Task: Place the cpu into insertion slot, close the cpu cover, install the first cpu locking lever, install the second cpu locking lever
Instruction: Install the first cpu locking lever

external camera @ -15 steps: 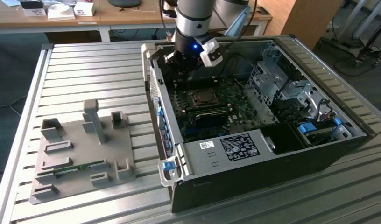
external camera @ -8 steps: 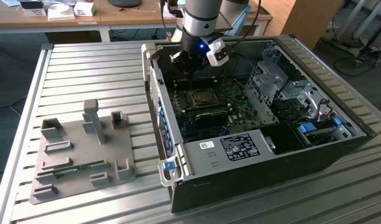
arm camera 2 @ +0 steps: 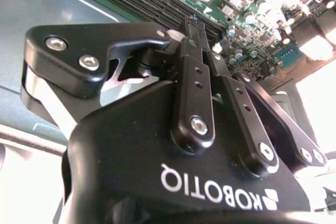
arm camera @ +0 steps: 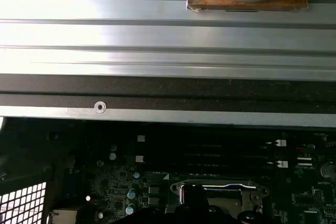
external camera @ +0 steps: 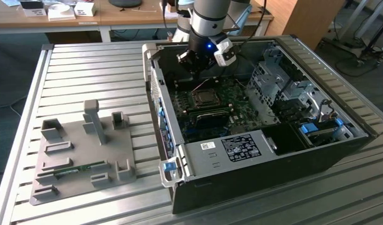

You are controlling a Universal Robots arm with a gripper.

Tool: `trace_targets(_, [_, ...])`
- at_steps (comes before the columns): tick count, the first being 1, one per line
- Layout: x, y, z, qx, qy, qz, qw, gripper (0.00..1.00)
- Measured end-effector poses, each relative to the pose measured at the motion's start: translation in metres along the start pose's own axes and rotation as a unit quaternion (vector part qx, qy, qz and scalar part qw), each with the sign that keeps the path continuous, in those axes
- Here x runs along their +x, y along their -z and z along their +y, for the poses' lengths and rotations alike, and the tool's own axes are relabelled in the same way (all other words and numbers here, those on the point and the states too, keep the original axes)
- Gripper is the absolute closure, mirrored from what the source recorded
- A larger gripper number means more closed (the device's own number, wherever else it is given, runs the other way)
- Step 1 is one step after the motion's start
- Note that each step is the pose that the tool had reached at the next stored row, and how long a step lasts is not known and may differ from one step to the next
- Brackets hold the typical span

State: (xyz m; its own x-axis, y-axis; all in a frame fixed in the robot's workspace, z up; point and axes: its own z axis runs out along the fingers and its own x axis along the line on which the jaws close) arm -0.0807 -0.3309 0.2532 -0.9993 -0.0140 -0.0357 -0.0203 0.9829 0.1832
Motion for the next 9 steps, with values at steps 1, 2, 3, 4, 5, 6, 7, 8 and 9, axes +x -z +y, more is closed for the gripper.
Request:
trace_targets(1, [0.0000, 0.0000, 0.0000, 0.0000, 0.000, 0.0000, 1.0000, 0.90])
trace_targets(2, [0.0000, 0.0000, 0.0000, 0.0000, 0.000, 0.0000, 1.0000, 0.90])
trace_targets(3, [-0.0005, -0.0003, 0.0000, -0.0001, 0.000, 0.0000, 1.0000, 0.90])
trace_targets(4, [-0.0012, -0.0007, 0.0001, -0.0001, 0.000, 0.0000, 1.0000, 0.90])
trace_targets(5, [-0.0019, -0.0009, 0.0003, 0.0000, 0.000, 0.0001, 1.0000, 0.90])
trace_targets(6, [-0.0030, -0.0014, 0.0008, 0.0000, 0.000, 0.0001, 1.0000, 0.90])
trace_targets(7, [-0.0038, -0.0018, 0.0013, 0.0000, 0.000, 0.0001, 1.0000, 0.90])
trace_targets(8, [-0.0048, -0.0023, 0.0018, 0.0000, 0.000, 0.0001, 1.0000, 0.90])
trace_targets(9, [-0.0060, -0.0027, 0.0022, 0.0000, 0.000, 0.0001, 1.0000, 0.90])
